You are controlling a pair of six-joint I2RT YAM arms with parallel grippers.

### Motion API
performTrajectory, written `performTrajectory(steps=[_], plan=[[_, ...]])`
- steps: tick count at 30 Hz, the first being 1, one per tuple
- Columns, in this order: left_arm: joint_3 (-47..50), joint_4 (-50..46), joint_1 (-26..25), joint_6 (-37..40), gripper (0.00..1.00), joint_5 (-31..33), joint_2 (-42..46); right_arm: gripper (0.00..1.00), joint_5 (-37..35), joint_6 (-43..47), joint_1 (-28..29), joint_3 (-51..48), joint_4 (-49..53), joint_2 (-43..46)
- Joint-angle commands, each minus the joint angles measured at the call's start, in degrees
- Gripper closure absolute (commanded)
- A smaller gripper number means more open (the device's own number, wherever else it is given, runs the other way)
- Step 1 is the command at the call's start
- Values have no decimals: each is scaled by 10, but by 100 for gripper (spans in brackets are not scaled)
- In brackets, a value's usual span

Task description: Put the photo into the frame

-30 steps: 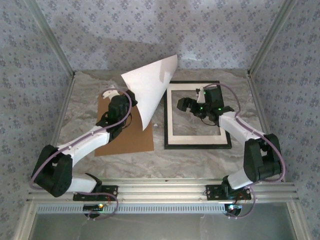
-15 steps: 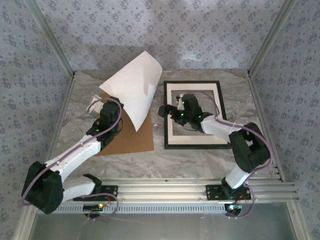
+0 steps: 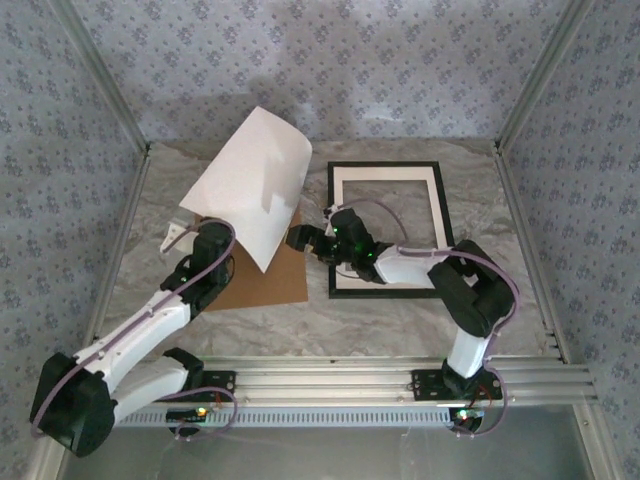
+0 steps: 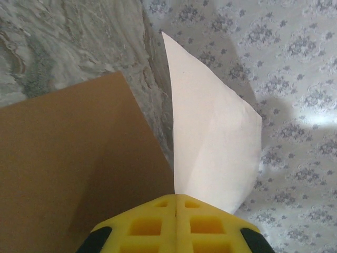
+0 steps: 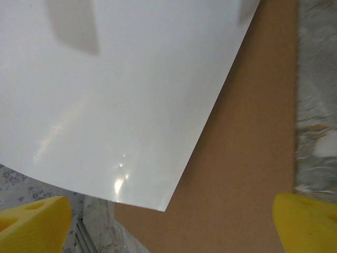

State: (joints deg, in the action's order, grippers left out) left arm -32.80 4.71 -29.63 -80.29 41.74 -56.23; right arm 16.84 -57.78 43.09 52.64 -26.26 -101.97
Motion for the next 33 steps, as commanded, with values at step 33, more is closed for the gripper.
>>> performTrajectory(steps=[33], plan=[[44,-131,-10,-141,100,-30,71,35,-14,-103,5,51,-166,-97]])
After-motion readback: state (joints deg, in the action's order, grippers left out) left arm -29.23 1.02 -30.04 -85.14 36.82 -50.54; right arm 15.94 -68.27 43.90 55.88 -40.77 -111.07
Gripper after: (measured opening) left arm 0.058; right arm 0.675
